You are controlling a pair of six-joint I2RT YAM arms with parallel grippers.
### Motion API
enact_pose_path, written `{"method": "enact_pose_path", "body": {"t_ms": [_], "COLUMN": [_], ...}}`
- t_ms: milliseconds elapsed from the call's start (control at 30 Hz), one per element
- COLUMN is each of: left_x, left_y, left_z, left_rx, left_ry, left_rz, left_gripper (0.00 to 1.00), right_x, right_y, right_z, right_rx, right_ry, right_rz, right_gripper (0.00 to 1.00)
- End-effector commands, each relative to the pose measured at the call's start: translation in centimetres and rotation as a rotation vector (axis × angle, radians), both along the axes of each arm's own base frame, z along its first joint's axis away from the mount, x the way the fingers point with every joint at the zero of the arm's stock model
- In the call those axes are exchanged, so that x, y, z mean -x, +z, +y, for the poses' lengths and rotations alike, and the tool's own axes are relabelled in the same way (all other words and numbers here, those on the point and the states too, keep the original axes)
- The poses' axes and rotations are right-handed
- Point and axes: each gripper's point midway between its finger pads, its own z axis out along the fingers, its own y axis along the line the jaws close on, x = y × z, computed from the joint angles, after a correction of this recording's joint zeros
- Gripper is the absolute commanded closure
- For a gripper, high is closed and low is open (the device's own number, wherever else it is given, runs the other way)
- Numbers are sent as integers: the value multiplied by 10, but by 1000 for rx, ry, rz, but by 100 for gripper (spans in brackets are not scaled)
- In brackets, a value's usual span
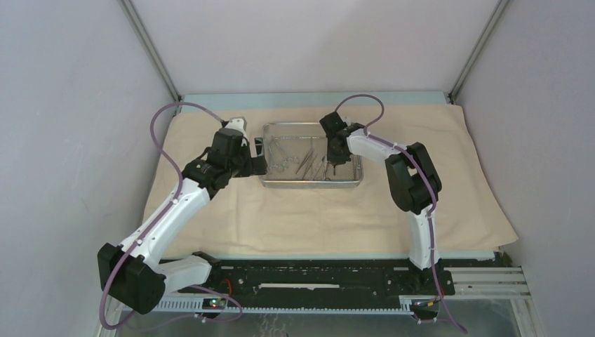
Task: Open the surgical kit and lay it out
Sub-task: Pick up the medical item from the container.
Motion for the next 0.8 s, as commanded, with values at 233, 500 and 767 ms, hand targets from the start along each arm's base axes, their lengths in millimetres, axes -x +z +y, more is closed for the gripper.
{"method": "enact_pose_path", "body": {"t_ms": [233, 500, 767], "left_x": [-2, -1, -2], "left_y": [1, 9, 19], "left_z": [-13, -28, -63], "left_rx": [72, 158, 358], "left_ry": [-35, -66, -131], "left_rz": [-7, 6, 15], "left_gripper": [2, 2, 4], "right_x": [-15, -11, 15], "right_y": [53, 100, 154], "right_z": [3, 4, 38], "right_rx": [-57, -117, -393], "right_ry": [36, 101, 292], "right_rz": [-128, -221, -312], "right_gripper": [98, 99, 99]}}
